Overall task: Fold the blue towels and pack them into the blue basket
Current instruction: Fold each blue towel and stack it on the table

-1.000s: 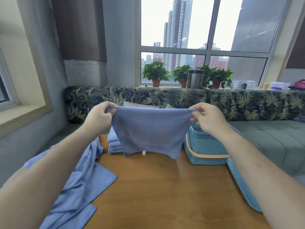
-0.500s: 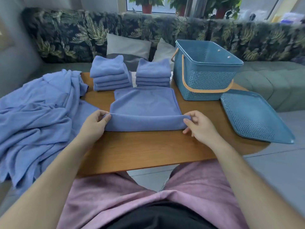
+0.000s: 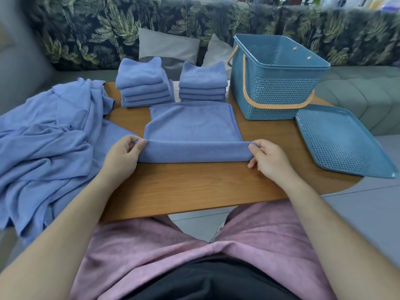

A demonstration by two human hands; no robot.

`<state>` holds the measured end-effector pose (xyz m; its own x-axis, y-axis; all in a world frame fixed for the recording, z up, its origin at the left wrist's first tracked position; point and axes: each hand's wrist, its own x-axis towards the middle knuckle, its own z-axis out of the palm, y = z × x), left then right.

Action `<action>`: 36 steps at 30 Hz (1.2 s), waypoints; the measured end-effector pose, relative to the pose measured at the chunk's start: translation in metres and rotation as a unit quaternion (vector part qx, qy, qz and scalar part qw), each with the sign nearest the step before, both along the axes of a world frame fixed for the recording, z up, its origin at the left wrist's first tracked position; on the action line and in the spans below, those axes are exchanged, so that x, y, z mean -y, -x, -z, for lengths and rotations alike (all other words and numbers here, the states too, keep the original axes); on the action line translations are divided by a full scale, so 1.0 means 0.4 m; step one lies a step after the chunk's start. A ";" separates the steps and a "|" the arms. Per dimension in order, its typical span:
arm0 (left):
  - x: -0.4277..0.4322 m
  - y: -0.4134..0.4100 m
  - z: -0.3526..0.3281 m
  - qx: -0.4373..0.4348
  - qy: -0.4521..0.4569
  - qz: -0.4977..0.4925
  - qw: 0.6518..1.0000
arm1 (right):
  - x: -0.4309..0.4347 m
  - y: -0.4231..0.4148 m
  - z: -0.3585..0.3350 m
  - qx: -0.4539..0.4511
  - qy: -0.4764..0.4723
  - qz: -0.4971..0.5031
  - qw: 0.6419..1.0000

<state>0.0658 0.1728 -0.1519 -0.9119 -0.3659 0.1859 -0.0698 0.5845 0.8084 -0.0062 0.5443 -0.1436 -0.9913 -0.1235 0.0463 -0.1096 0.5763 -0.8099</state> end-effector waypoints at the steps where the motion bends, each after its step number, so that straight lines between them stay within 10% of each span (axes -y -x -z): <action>1: 0.000 -0.001 -0.001 -0.002 0.003 0.002 1.000 | 0.000 0.001 0.002 0.001 0.003 0.002 1.000; 24: -0.003 -0.009 0.000 0.003 -0.023 0.025 0.999 | 0.009 -0.006 0.011 -0.027 0.013 0.001 1.000; 29: -0.013 -0.022 -0.021 -0.001 -0.166 0.057 0.984 | 0.012 -0.009 0.008 -0.034 0.119 -0.008 0.992; 33: -0.053 -0.010 -0.023 -0.033 0.057 0.035 0.997 | 0.061 -0.020 0.007 -0.217 -0.106 -0.052 0.969; 36: -0.086 0.007 -0.007 -0.032 0.225 0.147 0.963 | 0.114 -0.041 0.007 -0.156 -0.247 -0.140 0.946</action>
<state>0.0628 0.2072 -0.1489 -0.9455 0.0356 0.3238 0.1923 0.8633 0.4666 0.0103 0.4986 -0.1463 -0.8639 -0.4624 0.1999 -0.5037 0.7887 -0.3525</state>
